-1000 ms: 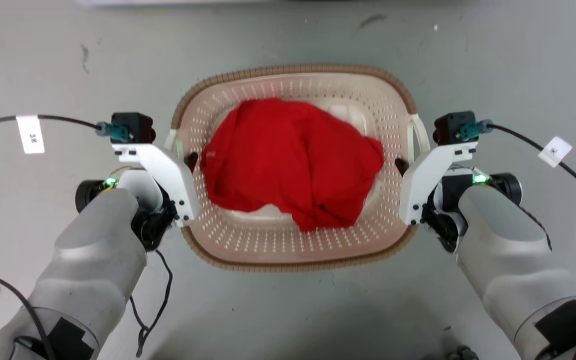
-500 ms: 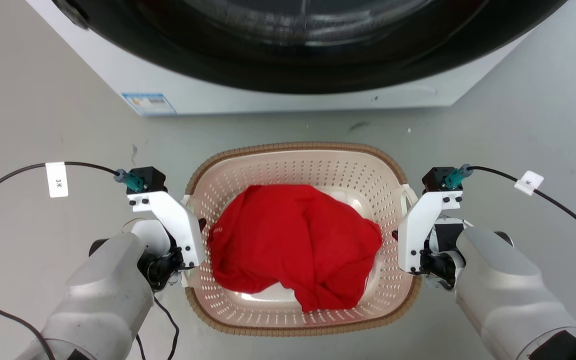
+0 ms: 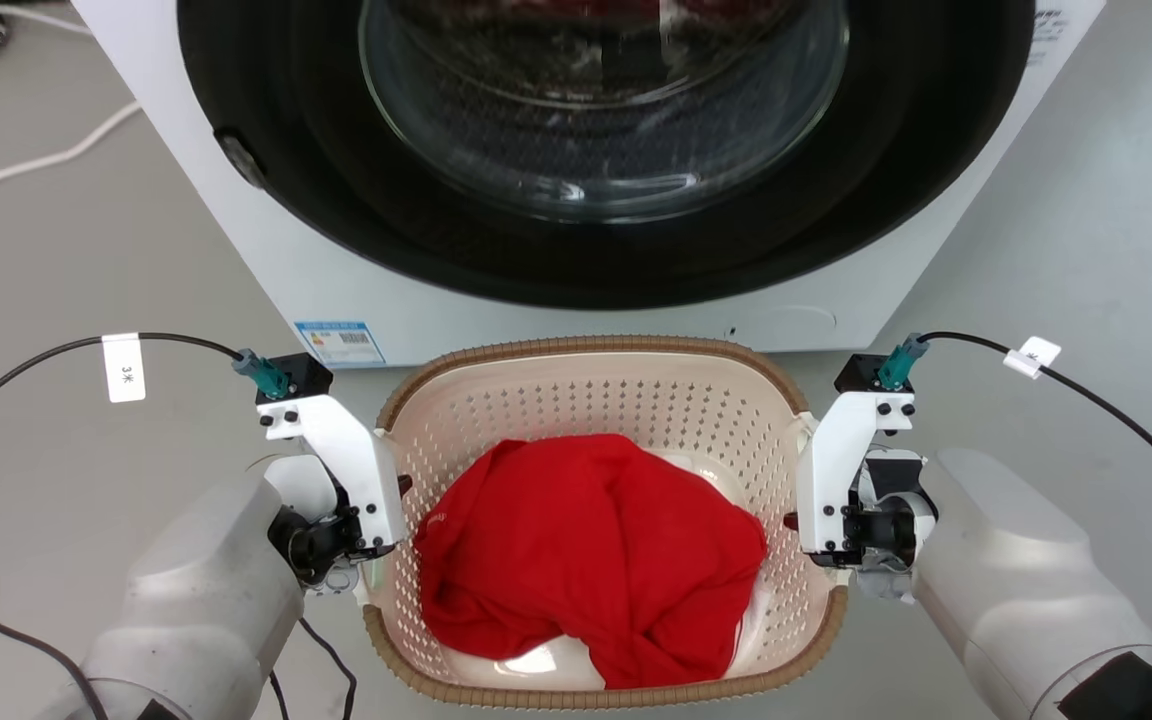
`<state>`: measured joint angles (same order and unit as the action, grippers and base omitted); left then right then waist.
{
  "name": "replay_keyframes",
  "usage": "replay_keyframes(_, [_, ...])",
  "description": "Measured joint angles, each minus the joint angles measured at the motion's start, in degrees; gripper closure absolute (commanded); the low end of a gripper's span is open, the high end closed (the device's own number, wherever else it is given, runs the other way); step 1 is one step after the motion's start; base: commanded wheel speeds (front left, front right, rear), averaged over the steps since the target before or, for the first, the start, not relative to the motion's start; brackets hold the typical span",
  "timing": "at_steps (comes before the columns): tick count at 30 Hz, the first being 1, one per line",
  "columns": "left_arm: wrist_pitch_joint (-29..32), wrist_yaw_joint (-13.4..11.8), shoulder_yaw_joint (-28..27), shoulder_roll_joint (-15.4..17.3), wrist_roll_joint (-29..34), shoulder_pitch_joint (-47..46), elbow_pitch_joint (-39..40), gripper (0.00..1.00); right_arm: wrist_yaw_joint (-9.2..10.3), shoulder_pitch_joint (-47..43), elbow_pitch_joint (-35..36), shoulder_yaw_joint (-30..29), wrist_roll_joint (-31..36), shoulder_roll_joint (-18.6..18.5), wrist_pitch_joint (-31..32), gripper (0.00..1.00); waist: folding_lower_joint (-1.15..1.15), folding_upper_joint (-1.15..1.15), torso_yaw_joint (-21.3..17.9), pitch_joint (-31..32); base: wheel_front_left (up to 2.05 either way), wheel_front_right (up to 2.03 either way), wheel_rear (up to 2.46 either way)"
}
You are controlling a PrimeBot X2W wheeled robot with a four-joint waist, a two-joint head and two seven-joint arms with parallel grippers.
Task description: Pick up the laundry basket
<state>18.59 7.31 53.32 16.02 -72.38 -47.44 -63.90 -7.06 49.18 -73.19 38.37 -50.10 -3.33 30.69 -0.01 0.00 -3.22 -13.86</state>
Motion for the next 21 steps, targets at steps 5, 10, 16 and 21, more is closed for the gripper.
replay_keyframes(5, [2.00,0.00,0.33,-0.12,-1.03,-0.11,-0.73,1.00,0.00,0.04,-0.49,-0.25,-1.48,0.02,4.39,1.00,0.00,0.00,0.04,3.85,0.00,0.00,0.00])
replay_keyframes(10, [3.01,0.00,0.73,-0.33,-1.62,0.47,-1.02,1.00,0.00,-0.96,-0.63,-0.44,-2.46,-0.02,5.92,1.00,0.00,0.00,0.11,6.32,0.00,0.00,0.00])
replay_keyframes(16, [3.93,0.00,1.35,-0.69,-2.60,3.01,-1.54,1.00,0.00,-3.47,-0.86,-0.23,-2.89,0.03,6.94,1.00,0.00,0.00,0.27,9.98,0.00,0.00,0.00])
replay_keyframes(21, [4.03,0.00,1.72,-1.00,-3.45,5.27,-1.85,1.00,0.00,-5.78,-0.86,-0.19,-2.89,0.04,7.94,1.00,0.00,0.00,0.07,12.68,0.00,0.00,0.00])
